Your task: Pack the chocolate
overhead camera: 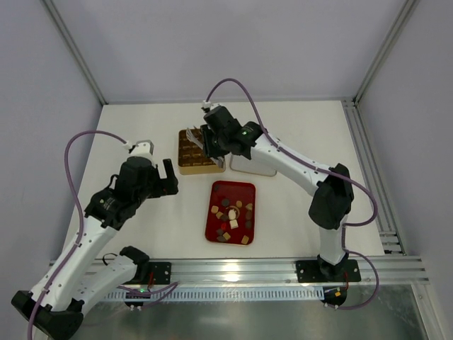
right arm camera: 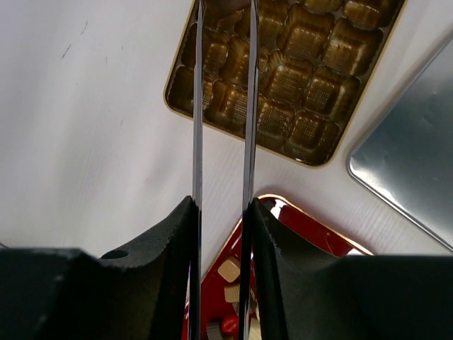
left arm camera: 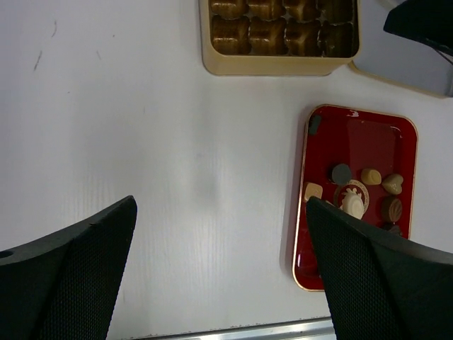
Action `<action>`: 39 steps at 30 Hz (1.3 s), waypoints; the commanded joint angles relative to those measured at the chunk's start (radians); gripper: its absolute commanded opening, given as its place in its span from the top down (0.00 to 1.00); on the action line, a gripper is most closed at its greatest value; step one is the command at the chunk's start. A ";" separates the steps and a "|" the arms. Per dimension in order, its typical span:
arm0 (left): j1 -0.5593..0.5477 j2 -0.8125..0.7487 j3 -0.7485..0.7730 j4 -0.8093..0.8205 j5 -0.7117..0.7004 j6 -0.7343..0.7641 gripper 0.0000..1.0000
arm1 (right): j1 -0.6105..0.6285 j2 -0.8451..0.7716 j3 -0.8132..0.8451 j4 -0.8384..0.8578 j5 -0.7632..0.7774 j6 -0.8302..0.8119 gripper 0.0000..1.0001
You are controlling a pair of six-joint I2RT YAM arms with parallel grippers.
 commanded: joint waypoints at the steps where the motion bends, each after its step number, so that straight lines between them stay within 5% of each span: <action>1: 0.005 -0.019 -0.006 -0.022 -0.063 0.023 0.00 | -0.008 0.045 0.102 0.088 -0.006 -0.014 0.68; 16: 0.005 -0.056 -0.044 -0.011 -0.088 0.029 0.00 | -0.009 0.250 0.245 0.123 0.027 -0.001 0.67; 39: 0.005 -0.053 -0.049 -0.007 -0.079 0.029 0.00 | -0.009 0.278 0.272 0.116 0.023 -0.003 0.54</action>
